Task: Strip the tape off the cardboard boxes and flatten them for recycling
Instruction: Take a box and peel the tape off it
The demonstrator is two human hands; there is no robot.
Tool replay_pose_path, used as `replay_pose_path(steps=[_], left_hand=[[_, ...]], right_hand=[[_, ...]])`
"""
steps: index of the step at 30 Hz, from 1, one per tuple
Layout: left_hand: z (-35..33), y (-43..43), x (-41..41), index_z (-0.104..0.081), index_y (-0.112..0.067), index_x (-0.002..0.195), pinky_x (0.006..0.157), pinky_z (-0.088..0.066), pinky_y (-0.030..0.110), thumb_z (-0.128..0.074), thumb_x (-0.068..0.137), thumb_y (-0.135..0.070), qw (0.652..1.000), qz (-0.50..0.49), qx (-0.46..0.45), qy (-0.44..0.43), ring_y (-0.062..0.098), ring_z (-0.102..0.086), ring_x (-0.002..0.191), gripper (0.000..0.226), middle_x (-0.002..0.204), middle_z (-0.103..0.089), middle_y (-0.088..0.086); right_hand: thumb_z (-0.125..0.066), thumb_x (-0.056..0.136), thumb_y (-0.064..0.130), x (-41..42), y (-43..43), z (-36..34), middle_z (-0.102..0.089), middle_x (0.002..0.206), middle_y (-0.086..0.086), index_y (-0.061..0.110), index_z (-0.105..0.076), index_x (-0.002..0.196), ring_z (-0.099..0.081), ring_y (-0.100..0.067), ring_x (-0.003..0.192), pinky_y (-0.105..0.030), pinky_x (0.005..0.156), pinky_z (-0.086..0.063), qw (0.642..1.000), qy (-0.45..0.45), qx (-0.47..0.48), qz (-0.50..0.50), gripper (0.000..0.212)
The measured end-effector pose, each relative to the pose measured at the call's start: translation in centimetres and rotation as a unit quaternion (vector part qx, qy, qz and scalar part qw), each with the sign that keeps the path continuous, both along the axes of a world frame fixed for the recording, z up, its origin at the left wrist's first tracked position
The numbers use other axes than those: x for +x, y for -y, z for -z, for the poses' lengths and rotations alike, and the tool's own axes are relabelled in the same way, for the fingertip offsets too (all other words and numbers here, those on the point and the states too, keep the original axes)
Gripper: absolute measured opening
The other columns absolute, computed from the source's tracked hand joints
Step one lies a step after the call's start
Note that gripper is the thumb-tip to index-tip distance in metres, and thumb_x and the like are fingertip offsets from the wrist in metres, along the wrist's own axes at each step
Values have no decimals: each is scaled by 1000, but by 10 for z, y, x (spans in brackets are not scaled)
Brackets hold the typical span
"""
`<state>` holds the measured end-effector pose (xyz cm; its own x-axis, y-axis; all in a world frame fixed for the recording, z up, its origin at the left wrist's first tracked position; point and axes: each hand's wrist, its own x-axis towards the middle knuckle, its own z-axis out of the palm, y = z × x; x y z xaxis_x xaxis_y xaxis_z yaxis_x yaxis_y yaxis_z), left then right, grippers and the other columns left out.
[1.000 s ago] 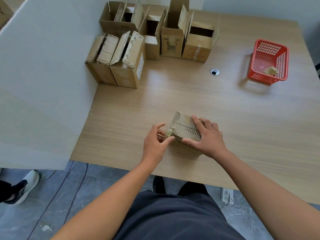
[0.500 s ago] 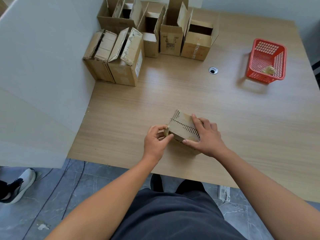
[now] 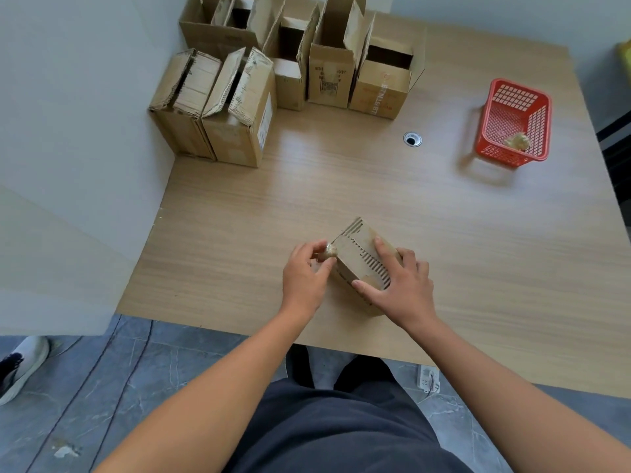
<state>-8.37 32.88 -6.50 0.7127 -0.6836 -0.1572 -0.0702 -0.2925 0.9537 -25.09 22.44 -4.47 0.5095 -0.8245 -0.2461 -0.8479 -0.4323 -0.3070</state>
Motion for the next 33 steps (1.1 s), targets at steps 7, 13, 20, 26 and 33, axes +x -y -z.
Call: replay_pose_path(steps=[7, 13, 20, 26, 33], left_hand=[[-7, 32, -24, -73, -27, 98, 92, -55, 36, -75, 91, -16, 988, -108, -2, -112, 20, -64, 104, 13, 107, -70, -3], [-16, 66, -39, -67, -15, 96, 77, -58, 25, -69, 94, -3, 924, -92, -85, -361, 23, -72, 98, 12, 109, -71, 13], [-21, 124, -53, -54, -16, 104, 91, -56, 32, -64, 96, 2, 955, 30, -86, -283, 15, -67, 96, 22, 108, -62, 6], [-17, 146, -54, -68, -27, 126, 90, -58, 28, -71, 92, -1, 968, 214, -50, 121, -2, -59, 103, 42, 126, -44, -5], [-18, 159, -79, -67, -27, 99, 88, -54, 37, -85, 82, -24, 987, 112, -30, 113, -1, -60, 103, 25, 106, -67, -15]], right_hand=[[-53, 70, 89, -4, -10, 2, -37, 142, 5, 58, -20, 154, -35, -24, 125, -48, 97, -44, 992, 52, 36, 112, 95], [-51, 65, 91, -34, 11, -10, -39, 132, 9, 59, -24, 153, -35, -18, 118, -47, 98, -44, 981, 114, 40, 150, 97], [-49, 62, 93, -66, 67, -19, -41, 134, 8, 58, -24, 153, -35, -21, 124, -48, 101, -42, 972, 121, 47, 198, 99], [-52, 63, 90, -91, 98, -23, -45, 130, 6, 52, -29, 155, -36, -21, 124, -47, 108, -40, 959, 163, 92, 214, 101], [-57, 62, 87, -84, 126, -37, -43, 123, 11, 52, -30, 154, -34, -15, 118, -39, 103, -40, 941, 220, 108, 232, 102]])
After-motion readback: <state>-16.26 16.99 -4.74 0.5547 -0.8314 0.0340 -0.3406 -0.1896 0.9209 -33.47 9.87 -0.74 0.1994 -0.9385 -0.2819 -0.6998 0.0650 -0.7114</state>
